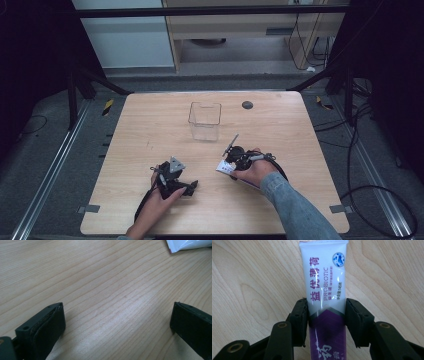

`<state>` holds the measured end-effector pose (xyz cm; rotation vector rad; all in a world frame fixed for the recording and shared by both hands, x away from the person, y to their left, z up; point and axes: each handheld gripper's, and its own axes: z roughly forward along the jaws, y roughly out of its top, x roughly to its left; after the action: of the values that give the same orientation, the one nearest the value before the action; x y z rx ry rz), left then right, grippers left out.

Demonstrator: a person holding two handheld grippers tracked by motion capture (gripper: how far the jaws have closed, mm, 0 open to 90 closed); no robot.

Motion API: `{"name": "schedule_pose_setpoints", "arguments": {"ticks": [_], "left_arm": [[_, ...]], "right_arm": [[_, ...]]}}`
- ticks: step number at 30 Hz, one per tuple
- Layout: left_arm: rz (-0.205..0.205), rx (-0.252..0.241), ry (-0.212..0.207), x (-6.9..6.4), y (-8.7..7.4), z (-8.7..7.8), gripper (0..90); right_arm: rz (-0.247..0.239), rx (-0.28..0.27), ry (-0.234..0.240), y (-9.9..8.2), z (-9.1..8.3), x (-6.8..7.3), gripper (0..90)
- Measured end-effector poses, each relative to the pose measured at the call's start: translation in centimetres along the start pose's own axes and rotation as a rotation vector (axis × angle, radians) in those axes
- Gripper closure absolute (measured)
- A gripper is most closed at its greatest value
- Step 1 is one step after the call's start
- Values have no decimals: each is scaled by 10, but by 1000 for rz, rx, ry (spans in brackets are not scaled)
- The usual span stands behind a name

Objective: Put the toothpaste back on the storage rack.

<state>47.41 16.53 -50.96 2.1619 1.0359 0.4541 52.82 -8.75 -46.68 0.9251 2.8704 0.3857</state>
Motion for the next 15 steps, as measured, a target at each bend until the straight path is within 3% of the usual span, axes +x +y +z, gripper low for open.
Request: {"name": "schedule_pose_setpoints", "arguments": {"ticks": [15], "left_arm": [[1, 0, 0, 0, 0, 0, 0]], "right_arm": [[4, 7, 7, 0, 2, -1, 540]]}}
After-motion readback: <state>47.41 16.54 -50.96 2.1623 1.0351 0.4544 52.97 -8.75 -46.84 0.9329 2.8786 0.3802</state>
